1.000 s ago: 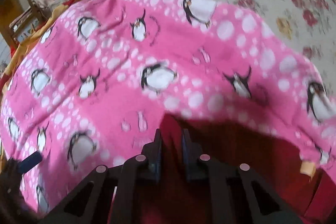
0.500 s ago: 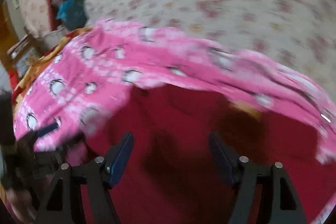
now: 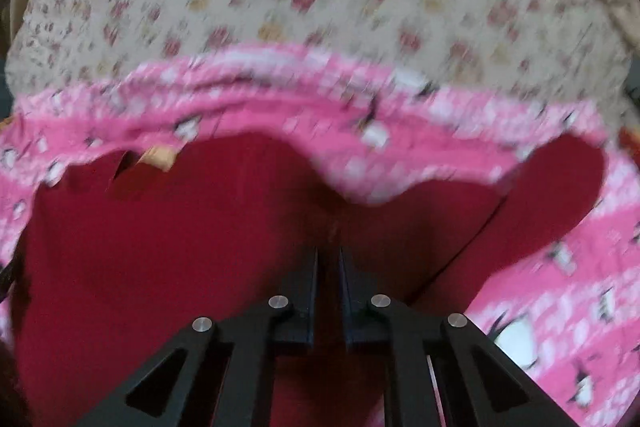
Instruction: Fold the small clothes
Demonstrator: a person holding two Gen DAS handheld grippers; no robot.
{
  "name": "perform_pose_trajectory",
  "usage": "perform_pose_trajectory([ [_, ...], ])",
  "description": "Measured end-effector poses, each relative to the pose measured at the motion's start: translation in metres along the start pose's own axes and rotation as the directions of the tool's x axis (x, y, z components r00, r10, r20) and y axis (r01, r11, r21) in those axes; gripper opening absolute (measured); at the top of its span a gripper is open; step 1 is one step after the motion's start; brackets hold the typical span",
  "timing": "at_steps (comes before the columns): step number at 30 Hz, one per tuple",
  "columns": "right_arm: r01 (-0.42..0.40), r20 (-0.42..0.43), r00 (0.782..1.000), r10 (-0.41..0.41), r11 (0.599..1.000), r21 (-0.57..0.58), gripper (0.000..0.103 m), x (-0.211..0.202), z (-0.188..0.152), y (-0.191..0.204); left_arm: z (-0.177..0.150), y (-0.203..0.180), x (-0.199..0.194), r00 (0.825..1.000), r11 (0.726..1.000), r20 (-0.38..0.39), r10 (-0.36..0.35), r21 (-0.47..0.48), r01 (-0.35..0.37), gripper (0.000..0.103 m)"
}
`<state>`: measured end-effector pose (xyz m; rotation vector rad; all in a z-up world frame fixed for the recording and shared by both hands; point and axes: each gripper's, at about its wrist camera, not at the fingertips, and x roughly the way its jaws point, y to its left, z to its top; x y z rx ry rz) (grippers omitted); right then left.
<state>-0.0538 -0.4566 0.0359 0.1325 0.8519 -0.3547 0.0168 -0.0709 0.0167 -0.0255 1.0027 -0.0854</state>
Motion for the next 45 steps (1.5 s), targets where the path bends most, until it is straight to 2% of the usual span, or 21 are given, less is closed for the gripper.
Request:
perform_pose_trajectory([
  [3, -0.006, -0.067, 0.998, 0.010, 0.998, 0.062, 0.009, 0.015, -0.003, -0.013, -0.001, -0.003, 0.000, 1.000, 1.000, 0.004, 0.011, 0.008, -0.011, 0.102],
  [7, -0.110, -0.019, 0.993, 0.113, 0.987, 0.117, 0.009, -0.011, -0.015, -0.030, -0.004, -0.010, -0.007, 0.998, 0.998, 0.035, 0.048, 0.044, -0.050, 0.102],
  [14, -0.274, 0.030, 0.962, 0.272, 0.959, 0.076, 0.010, -0.040, -0.034, -0.016, -0.006, -0.016, -0.018, 0.996, 0.995, 0.066, 0.063, 0.074, -0.068, 0.102],
  [16, -0.280, 0.028, 0.960, 0.279, 0.958, 0.054, 0.010, -0.035, -0.037, -0.007, -0.007, -0.018, -0.017, 0.996, 0.994, 0.063, 0.069, 0.083, -0.074, 0.102],
  [19, -0.295, -0.035, 0.954, 0.297, 0.954, 0.048, 0.011, -0.014, -0.044, 0.002, -0.008, -0.018, -0.015, 0.996, 0.994, 0.057, 0.073, 0.082, -0.078, 0.102],
  [21, -0.311, -0.025, 0.949, 0.313, 0.948, 0.060, 0.011, -0.011, -0.048, 0.000, -0.007, -0.018, -0.013, 0.996, 0.994, 0.054, 0.074, 0.080, -0.078, 0.102],
  [22, -0.321, -0.023, 0.946, 0.323, 0.945, 0.061, 0.012, -0.011, -0.046, -0.001, -0.007, -0.018, -0.013, 0.996, 0.994, 0.054, 0.075, 0.080, -0.079, 0.102],
  [24, -0.339, -0.004, 0.940, 0.340, 0.939, 0.060, 0.024, -0.017, -0.045, -0.004, -0.007, -0.019, -0.013, 0.995, 0.993, 0.055, 0.079, 0.082, -0.083, 0.102],
  [25, -0.342, 0.015, 0.940, 0.342, 0.938, 0.063, 0.038, -0.020, -0.045, -0.006, -0.007, -0.020, -0.013, 0.995, 0.993, 0.056, 0.080, 0.084, -0.085, 0.102],
  [26, -0.346, 0.033, 0.938, 0.344, 0.936, 0.067, 0.044, -0.022, -0.046, -0.007, -0.007, -0.019, -0.013, 0.995, 0.993, 0.056, 0.079, 0.084, -0.084, 0.102],
  [30, -0.359, 0.036, 0.933, 0.358, 0.932, 0.045, 0.044, -0.030, -0.046, 0.000, -0.002, -0.012, -0.016, 0.997, 0.996, 0.044, 0.062, 0.069, -0.065, 0.102],
  [32, -0.412, 0.033, 0.911, 0.411, 0.911, 0.027, 0.044, -0.037, -0.049, 0.008, 0.003, -0.001, -0.023, 0.997, 0.997, 0.055, 0.061, 0.039, -0.063, 0.102],
  [33, -0.458, 0.027, 0.889, 0.457, 0.889, 0.021, 0.044, -0.041, -0.051, 0.014, 0.005, 0.006, -0.027, 0.995, 0.997, 0.064, 0.076, 0.023, -0.078, 0.102],
  [34, -0.513, 0.018, 0.858, 0.513, 0.858, 0.017, 0.044, -0.045, -0.054, 0.024, 0.008, 0.013, -0.031, 0.991, 0.994, 0.078, 0.105, 0.006, -0.106, 0.102],
  [35, -0.544, 0.008, 0.839, 0.544, 0.839, 0.011, 0.045, -0.046, -0.055, 0.033, 0.010, 0.023, -0.036, 0.985, 0.989, 0.095, 0.146, -0.017, -0.145, 0.102],
  [37, -0.631, -0.042, 0.776, 0.629, 0.775, -0.030, 0.045, -0.049, -0.059, 0.067, 0.014, 0.043, -0.041, 0.977, 0.980, 0.099, 0.189, -0.074, -0.182, 0.102],
  [39, -0.700, -0.108, 0.714, 0.692, 0.710, -0.079, 0.046, -0.048, -0.066, 0.109, 0.015, 0.061, -0.042, 0.980, 0.976, 0.085, 0.180, -0.137, -0.168, 0.102],
  [41, -0.741, -0.178, 0.671, 0.720, 0.660, -0.123, 0.046, -0.041, -0.073, 0.162, 0.016, 0.073, -0.043, 0.985, 0.973, 0.070, 0.158, -0.179, -0.143, 0.102],
  [42, -0.745, -0.201, 0.666, 0.718, 0.651, -0.144, 0.046, -0.036, -0.077, 0.183, 0.016, 0.076, -0.044, 0.986, 0.973, 0.069, 0.151, -0.189, -0.136, 0.102],
  [43, -0.731, -0.215, 0.682, 0.699, 0.657, -0.182, 0.050, -0.031, -0.079, 0.208, 0.017, 0.079, -0.045, 0.986, 0.972, 0.072, 0.152, -0.192, -0.135, 0.102],
  [45, -0.666, -0.153, 0.743, 0.652, 0.698, -0.261, 0.063, -0.035, -0.079, 0.243, 0.019, 0.081, -0.048, 0.984, 0.972, 0.080, 0.162, -0.187, -0.145, 0.102],
])
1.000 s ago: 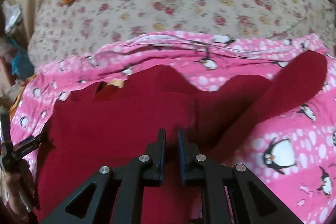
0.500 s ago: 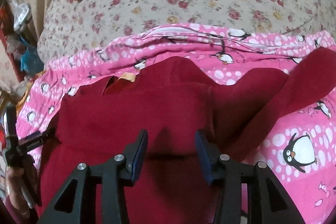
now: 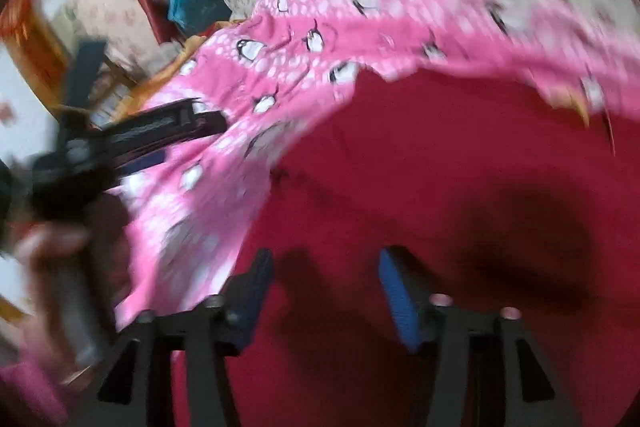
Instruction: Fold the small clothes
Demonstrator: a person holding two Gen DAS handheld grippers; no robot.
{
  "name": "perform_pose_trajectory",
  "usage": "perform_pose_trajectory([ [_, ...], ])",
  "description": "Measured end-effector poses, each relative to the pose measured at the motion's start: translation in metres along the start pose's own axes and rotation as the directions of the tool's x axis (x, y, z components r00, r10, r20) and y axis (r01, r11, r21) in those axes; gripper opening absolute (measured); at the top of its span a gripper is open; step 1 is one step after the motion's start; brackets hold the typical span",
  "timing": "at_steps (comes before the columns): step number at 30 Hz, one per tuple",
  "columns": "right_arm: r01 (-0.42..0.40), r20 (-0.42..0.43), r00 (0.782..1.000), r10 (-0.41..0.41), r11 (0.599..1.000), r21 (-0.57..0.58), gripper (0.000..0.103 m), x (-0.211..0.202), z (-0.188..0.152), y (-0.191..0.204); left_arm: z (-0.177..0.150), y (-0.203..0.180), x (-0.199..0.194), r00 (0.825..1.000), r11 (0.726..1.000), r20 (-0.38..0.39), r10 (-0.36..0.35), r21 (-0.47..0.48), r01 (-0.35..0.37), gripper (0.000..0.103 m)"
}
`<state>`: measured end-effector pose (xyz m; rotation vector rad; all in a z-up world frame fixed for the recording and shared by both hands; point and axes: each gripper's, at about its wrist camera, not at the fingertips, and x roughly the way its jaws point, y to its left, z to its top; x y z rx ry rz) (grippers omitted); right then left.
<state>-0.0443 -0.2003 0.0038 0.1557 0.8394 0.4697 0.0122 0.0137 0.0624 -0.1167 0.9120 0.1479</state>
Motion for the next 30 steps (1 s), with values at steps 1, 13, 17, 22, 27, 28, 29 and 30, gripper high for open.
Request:
perform_pose_trajectory([
  [1, 0.020, 0.021, 1.000, -0.019, 1.000, -0.011, 0.070, 0.008, 0.009, 0.009, 0.002, 0.002, -0.002, 1.000, 1.000, 0.007, 0.002, -0.001, -0.002, 0.102],
  [13, -0.009, 0.003, 1.000, 0.009, 0.999, -0.049, 0.071, 0.060, 0.035, 0.064, 0.013, 0.021, -0.007, 0.999, 0.998, 0.030, -0.014, -0.066, 0.016, 0.102],
  [17, -0.081, -0.004, 0.997, 0.081, 0.996, 0.049, 0.070, 0.035, 0.028, 0.049, 0.008, 0.002, -0.012, 0.998, 0.999, 0.039, -0.042, -0.010, 0.042, 0.102],
  [22, -0.070, 0.047, 0.997, 0.067, 0.994, 0.082, 0.070, -0.044, -0.007, 0.014, -0.010, -0.033, -0.017, 0.988, 0.985, 0.002, -0.155, 0.076, 0.154, 0.102],
  [27, 0.217, 0.081, 0.966, -0.244, 0.944, 0.249, 0.071, -0.132, -0.037, -0.090, -0.026, -0.066, -0.016, 0.980, 0.970, -0.020, -0.200, 0.140, 0.201, 0.102],
  [28, 0.266, 0.081, 0.950, -0.301, 0.918, 0.294, 0.071, -0.148, -0.042, -0.111, -0.029, -0.071, -0.014, 0.979, 0.966, -0.029, -0.203, 0.156, 0.205, 0.102],
  [29, 0.316, 0.073, 0.930, -0.361, 0.885, 0.341, 0.071, -0.161, -0.044, -0.133, -0.032, -0.077, -0.012, 0.978, 0.963, -0.039, -0.203, 0.170, 0.207, 0.102],
  [30, 0.373, 0.061, 0.900, -0.431, 0.836, 0.402, 0.071, -0.179, -0.048, -0.161, -0.036, -0.082, -0.010, 0.978, 0.961, -0.050, -0.201, 0.186, 0.206, 0.102],
])
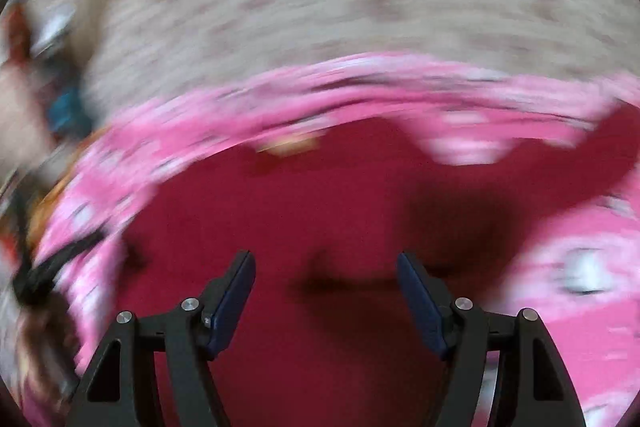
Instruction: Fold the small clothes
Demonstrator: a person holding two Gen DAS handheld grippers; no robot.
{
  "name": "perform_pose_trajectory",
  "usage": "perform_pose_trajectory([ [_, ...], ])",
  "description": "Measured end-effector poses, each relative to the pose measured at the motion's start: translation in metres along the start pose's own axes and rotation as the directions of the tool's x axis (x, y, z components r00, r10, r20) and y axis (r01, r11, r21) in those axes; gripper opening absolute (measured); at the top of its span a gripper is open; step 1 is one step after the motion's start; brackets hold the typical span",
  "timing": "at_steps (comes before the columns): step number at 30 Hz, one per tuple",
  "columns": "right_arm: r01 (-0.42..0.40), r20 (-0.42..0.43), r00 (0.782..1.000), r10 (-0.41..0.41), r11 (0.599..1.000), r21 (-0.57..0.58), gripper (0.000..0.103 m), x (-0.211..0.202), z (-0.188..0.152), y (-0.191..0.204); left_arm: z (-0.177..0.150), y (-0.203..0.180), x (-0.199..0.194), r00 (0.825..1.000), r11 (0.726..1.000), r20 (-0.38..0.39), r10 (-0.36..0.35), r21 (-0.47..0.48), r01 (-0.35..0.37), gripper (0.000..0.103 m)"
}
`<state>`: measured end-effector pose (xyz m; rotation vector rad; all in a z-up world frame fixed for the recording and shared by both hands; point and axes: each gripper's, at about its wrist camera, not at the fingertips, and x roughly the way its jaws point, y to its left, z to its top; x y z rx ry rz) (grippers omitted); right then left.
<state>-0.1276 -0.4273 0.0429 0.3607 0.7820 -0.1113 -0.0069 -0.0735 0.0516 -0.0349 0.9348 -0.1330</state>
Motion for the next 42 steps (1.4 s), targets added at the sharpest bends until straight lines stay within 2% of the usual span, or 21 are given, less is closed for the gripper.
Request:
perform_pose_trajectory([
  [3, 0.165, 0.051, 0.983, -0.175, 0.973, 0.163, 0.071, -0.006, 0.034, -0.080, -0.004, -0.006, 0.009, 1.000, 1.000, -0.017, 0.013, 0.023, -0.013, 0.102],
  [6, 0.243, 0.034, 0.964, -0.265, 0.922, 0.302, 0.071, 0.001, 0.070, -0.147, -0.004, -0.009, 0.016, 0.999, 0.999, -0.024, 0.022, 0.028, -0.021, 0.102],
  [8, 0.264, 0.018, 0.958, -0.288, 0.901, 0.345, 0.070, 0.009, 0.089, -0.173, -0.005, -0.011, 0.020, 0.999, 0.999, -0.028, 0.024, 0.037, -0.023, 0.102],
  [11, 0.317, -0.051, 0.945, -0.323, 0.867, 0.386, 0.070, 0.035, 0.115, -0.200, -0.005, -0.015, 0.026, 0.999, 0.997, -0.028, 0.039, 0.065, -0.038, 0.102],
  [14, 0.439, -0.140, 0.897, -0.419, 0.813, 0.383, 0.068, 0.064, 0.120, -0.221, -0.004, -0.014, 0.031, 0.999, 0.997, -0.038, 0.039, 0.070, -0.036, 0.102],
  [15, 0.453, -0.162, 0.891, -0.425, 0.803, 0.388, 0.059, 0.067, 0.117, -0.227, -0.004, -0.013, 0.031, 0.999, 0.997, -0.041, 0.035, 0.066, -0.033, 0.102],
  [16, 0.446, -0.163, 0.894, -0.417, 0.798, 0.405, 0.036, 0.066, 0.113, -0.232, -0.003, -0.012, 0.031, 0.999, 0.998, -0.041, 0.032, 0.062, -0.029, 0.102],
  [19, 0.371, -0.107, 0.926, -0.363, 0.814, 0.448, 0.014, 0.045, 0.101, -0.248, -0.003, -0.013, 0.029, 0.999, 0.998, -0.033, 0.037, 0.061, -0.035, 0.102],
  [21, 0.275, -0.054, 0.956, -0.287, 0.820, 0.502, 0.007, 0.024, 0.093, -0.258, -0.003, -0.014, 0.025, 0.999, 0.997, -0.023, 0.043, 0.063, -0.042, 0.102],
  [23, 0.192, 0.021, 0.971, -0.237, 0.830, 0.524, 0.006, -0.002, 0.090, -0.259, -0.002, -0.011, 0.020, 0.999, 0.998, -0.007, 0.049, 0.049, -0.048, 0.102],
  [25, 0.119, 0.090, 0.978, -0.190, 0.851, 0.511, 0.006, -0.029, 0.091, -0.250, 0.000, -0.006, 0.014, 0.999, 0.999, 0.004, 0.035, 0.019, -0.035, 0.102],
  [28, 0.038, 0.170, 0.978, -0.121, 0.904, 0.427, 0.006, -0.065, 0.102, -0.219, 0.003, 0.002, 0.005, 1.000, 1.000, 0.026, 0.018, -0.022, -0.017, 0.102],
  [30, -0.046, 0.214, 0.976, -0.030, 0.939, 0.340, 0.006, -0.088, 0.110, -0.182, 0.005, 0.006, 0.000, 0.999, 0.999, 0.037, 0.009, -0.040, -0.008, 0.102],
  [33, -0.131, 0.234, 0.968, 0.088, 0.976, 0.175, 0.006, -0.101, 0.122, -0.117, 0.006, 0.012, -0.005, 0.999, 0.998, 0.046, -0.016, -0.066, 0.019, 0.102],
  [36, -0.232, 0.187, 0.955, 0.229, 0.973, -0.010, 0.006, -0.095, 0.127, -0.032, 0.008, 0.016, -0.009, 0.998, 0.995, 0.054, -0.035, -0.087, 0.040, 0.102],
  [39, -0.351, 0.070, 0.929, 0.364, 0.925, -0.148, 0.006, -0.067, 0.106, 0.053, 0.010, 0.023, -0.011, 0.996, 0.991, 0.062, -0.060, -0.116, 0.067, 0.102],
  [41, -0.384, -0.028, 0.921, 0.388, 0.896, -0.222, 0.006, -0.031, 0.082, 0.100, 0.012, 0.027, -0.011, 0.995, 0.988, 0.064, -0.076, -0.131, 0.084, 0.102],
  [42, -0.378, -0.093, 0.926, 0.366, 0.890, -0.256, 0.007, -0.008, 0.062, 0.121, 0.013, 0.028, -0.010, 0.995, 0.987, 0.060, -0.081, -0.137, 0.088, 0.102],
])
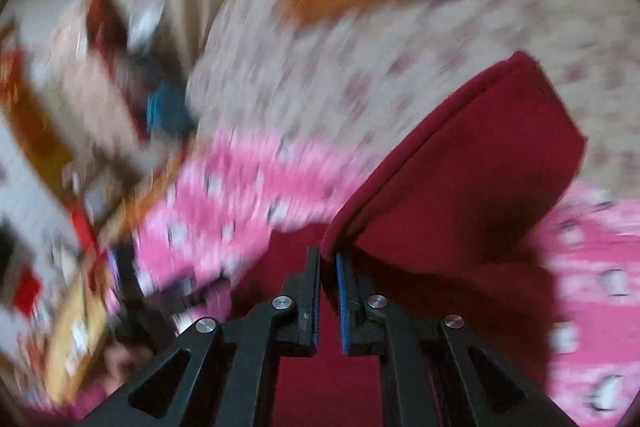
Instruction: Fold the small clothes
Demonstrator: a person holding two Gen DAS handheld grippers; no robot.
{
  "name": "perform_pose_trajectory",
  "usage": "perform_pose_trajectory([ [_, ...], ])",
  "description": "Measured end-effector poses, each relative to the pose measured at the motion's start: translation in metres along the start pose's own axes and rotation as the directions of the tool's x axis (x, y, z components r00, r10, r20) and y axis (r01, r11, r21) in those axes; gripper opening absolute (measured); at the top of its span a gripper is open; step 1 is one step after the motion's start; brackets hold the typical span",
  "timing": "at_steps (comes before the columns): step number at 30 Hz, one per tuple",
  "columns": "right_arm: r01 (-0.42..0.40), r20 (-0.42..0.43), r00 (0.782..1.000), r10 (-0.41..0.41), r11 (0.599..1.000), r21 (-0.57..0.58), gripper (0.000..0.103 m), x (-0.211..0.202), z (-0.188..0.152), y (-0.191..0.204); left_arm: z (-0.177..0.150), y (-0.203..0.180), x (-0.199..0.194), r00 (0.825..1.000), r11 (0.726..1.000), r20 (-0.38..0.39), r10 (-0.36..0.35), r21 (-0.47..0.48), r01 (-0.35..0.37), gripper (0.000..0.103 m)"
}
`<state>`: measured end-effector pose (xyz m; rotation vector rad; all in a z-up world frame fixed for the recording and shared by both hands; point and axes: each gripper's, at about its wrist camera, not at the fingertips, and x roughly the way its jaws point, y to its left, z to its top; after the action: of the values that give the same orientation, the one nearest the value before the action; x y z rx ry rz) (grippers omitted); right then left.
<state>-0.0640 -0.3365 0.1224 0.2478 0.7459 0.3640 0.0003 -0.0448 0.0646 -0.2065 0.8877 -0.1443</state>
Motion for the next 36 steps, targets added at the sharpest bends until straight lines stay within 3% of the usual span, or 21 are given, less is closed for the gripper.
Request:
perform_pose_trajectory([
  [1, 0.019, -0.093, 0.995, -0.020, 1.000, -0.019, 0.014, 0.032, -0.012, 0.010, 0.001, 0.001, 0.000, 1.000, 1.000, -0.005, -0.008, -0.003, 0.008, 0.102],
  [2, 0.027, -0.160, 0.987, -0.030, 0.999, -0.022, 0.029, 0.053, -0.022, 0.012, 0.001, 0.002, 0.000, 1.000, 1.000, -0.011, -0.018, -0.005, 0.018, 0.102],
  [3, 0.023, -0.233, 0.972, -0.024, 1.000, -0.005, 0.033, 0.074, -0.035, 0.013, 0.001, 0.003, 0.000, 1.000, 1.000, -0.014, -0.024, -0.008, 0.024, 0.102],
  [4, 0.009, -0.254, 0.967, -0.003, 1.000, 0.024, 0.034, 0.083, -0.047, 0.012, 0.002, 0.003, 0.000, 1.000, 1.000, -0.012, -0.029, -0.011, 0.029, 0.102],
  [6, 0.005, -0.242, 0.970, 0.006, 0.999, 0.045, 0.035, 0.083, -0.057, 0.007, 0.003, 0.002, -0.001, 0.999, 0.999, -0.011, -0.041, -0.014, 0.041, 0.102],
  [9, 0.066, -0.190, 0.980, -0.061, 0.998, 0.020, 0.056, 0.060, -0.058, 0.002, 0.002, -0.001, 0.001, 0.998, 0.999, -0.019, -0.052, -0.006, 0.052, 0.102],
  [11, 0.069, -0.138, 0.988, -0.064, 0.997, 0.029, 0.071, 0.040, -0.056, -0.002, 0.001, -0.003, 0.000, 0.998, 0.999, -0.023, -0.050, -0.004, 0.050, 0.102],
  [14, 0.068, -0.086, 0.994, -0.062, 0.995, 0.071, 0.072, 0.038, -0.040, -0.012, 0.001, -0.001, -0.002, 0.998, 0.998, -0.015, -0.058, -0.010, 0.058, 0.102],
  [17, 0.064, -0.105, 0.993, -0.046, 0.983, 0.171, 0.072, 0.065, -0.024, -0.023, 0.002, 0.005, -0.001, 0.999, 0.999, -0.010, -0.040, -0.022, 0.040, 0.102],
  [19, 0.101, -0.115, 0.990, -0.078, 0.972, 0.211, 0.072, 0.076, -0.019, -0.025, 0.005, 0.015, 0.001, 0.999, 0.998, -0.020, -0.035, -0.059, 0.033, 0.102],
  [22, 0.215, -0.013, 0.976, -0.215, 0.969, 0.118, 0.072, 0.060, -0.012, -0.005, 0.008, 0.026, 0.001, 0.999, 0.993, -0.016, -0.035, -0.114, 0.033, 0.102],
  [25, 0.206, 0.044, 0.978, -0.204, 0.978, -0.035, 0.068, 0.047, -0.010, 0.025, 0.009, 0.026, -0.002, 1.000, 0.994, 0.001, -0.020, -0.108, 0.020, 0.102],
  [28, 0.192, -0.006, 0.981, -0.195, 0.969, -0.155, 0.057, 0.065, -0.009, 0.047, 0.008, 0.020, -0.002, 1.000, 0.998, -0.003, -0.004, -0.067, 0.004, 0.102],
  [30, 0.246, -0.061, 0.962, -0.266, 0.942, -0.227, 0.055, 0.094, -0.011, 0.051, 0.008, 0.020, -0.002, 1.000, 0.998, -0.006, -0.006, -0.063, 0.005, 0.102],
  [33, 0.293, -0.217, 0.918, -0.332, 0.937, -0.192, 0.048, 0.137, -0.019, 0.021, 0.009, 0.022, 0.000, 1.000, 0.997, -0.013, -0.013, -0.071, 0.012, 0.102],
  [34, 0.295, -0.226, 0.916, -0.330, 0.939, -0.174, 0.045, 0.143, -0.020, 0.012, 0.009, 0.022, 0.000, 1.000, 0.997, -0.015, -0.014, -0.074, 0.012, 0.102],
  [36, 0.301, -0.203, 0.926, -0.319, 0.947, -0.114, 0.027, 0.136, -0.016, -0.002, 0.010, 0.024, -0.002, 1.000, 0.997, -0.011, -0.017, -0.077, 0.016, 0.102],
])
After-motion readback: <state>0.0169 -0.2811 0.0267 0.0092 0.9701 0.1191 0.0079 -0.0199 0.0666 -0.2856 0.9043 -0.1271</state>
